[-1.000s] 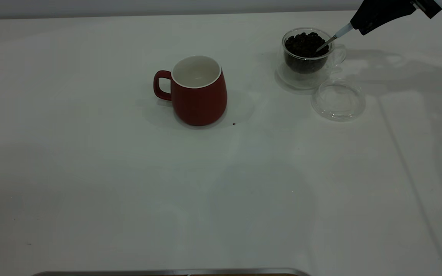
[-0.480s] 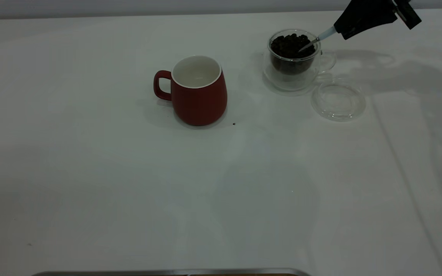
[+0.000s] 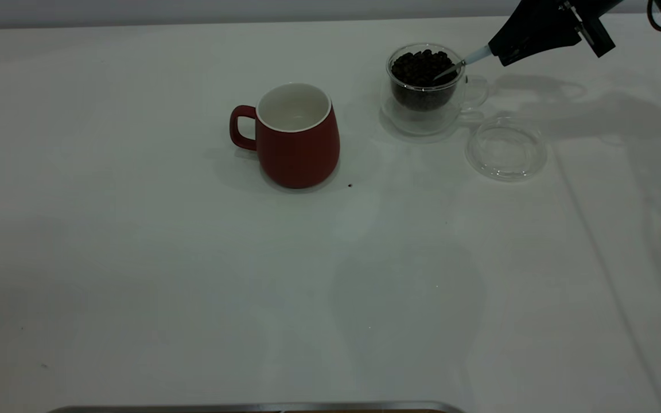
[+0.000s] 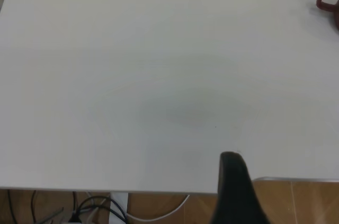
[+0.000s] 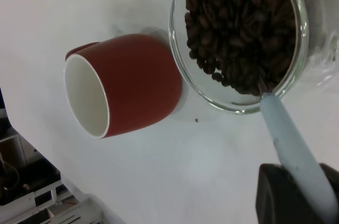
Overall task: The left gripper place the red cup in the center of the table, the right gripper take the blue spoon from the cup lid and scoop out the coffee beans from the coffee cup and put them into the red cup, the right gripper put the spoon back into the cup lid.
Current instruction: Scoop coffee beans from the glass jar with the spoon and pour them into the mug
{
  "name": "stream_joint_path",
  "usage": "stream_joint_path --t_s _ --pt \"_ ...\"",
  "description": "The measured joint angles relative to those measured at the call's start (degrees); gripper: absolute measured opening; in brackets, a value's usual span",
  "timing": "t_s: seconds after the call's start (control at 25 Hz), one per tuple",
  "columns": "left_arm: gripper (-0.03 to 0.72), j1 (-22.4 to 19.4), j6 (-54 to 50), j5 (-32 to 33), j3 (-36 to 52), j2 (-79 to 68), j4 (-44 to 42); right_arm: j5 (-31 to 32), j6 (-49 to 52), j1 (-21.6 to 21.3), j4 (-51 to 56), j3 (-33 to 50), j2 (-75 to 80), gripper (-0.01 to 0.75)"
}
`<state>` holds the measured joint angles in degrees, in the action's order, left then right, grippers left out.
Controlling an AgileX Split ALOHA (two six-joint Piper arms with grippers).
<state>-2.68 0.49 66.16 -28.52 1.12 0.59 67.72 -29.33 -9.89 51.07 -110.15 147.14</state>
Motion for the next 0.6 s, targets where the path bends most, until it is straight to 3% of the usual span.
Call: stream_joint_path --t_s 0.6 --pt "0.538 0.0 0.0 0.0 0.0 0.0 0.0 0.3 -3.5 -2.3 3.8 0.0 0.7 0.117"
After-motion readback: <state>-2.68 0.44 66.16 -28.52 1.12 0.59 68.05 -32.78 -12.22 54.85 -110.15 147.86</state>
